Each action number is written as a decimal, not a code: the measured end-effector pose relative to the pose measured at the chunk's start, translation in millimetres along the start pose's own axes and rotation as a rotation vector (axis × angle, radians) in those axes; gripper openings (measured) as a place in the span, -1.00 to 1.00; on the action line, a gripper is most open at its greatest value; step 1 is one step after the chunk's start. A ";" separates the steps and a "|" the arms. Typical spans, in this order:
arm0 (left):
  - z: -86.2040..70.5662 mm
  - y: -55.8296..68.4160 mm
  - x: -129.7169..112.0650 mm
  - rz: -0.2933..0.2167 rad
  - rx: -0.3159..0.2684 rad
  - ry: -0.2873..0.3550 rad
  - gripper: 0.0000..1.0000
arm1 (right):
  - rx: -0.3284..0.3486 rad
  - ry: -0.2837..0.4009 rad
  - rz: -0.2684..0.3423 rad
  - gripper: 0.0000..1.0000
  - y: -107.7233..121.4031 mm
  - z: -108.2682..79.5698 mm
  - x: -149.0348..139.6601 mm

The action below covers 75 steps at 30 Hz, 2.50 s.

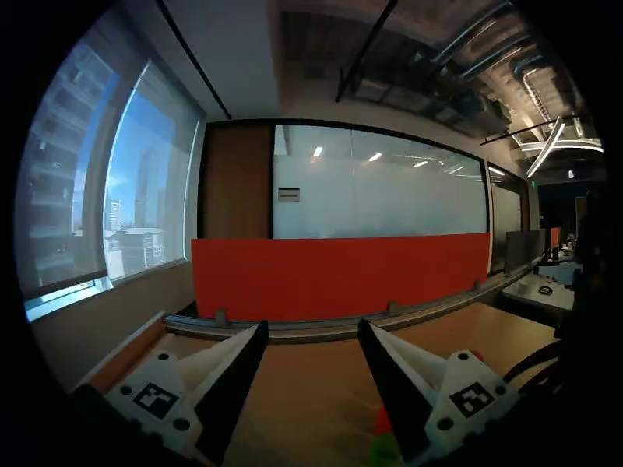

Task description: Pour water

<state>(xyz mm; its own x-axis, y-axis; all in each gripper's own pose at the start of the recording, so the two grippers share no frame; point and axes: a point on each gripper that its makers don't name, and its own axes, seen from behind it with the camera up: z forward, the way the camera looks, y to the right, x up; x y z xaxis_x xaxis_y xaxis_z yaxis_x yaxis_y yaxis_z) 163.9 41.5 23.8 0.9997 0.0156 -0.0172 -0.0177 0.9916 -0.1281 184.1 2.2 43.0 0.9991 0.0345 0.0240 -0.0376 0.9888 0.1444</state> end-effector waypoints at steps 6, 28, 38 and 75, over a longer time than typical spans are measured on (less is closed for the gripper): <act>-0.9 10.3 9.5 -0.023 -0.048 0.013 0.69 | 0.011 -0.009 0.004 0.99 -1.7 -1.7 2.5; -8.5 71.7 11.5 -0.023 -0.359 -0.010 0.69 | 0.331 -0.032 -0.029 1.00 -55.5 -18.7 3.6; -10.0 91.3 10.9 -0.036 -0.468 -0.024 0.69 | 0.500 -0.055 -0.055 1.00 -87.3 -33.1 6.7; -0.5 100.6 -30.1 0.074 -0.562 -0.166 0.69 | 0.596 -0.210 -0.130 1.00 -90.3 -21.3 -22.6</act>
<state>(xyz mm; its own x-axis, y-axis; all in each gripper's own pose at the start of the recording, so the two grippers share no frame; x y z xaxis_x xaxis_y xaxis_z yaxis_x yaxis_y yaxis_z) 132.1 140.7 10.9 0.9836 0.1473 0.1038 -0.0475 0.7676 -0.6391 165.3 -84.8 8.3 0.9735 -0.1691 0.1538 0.0190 0.7305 0.6827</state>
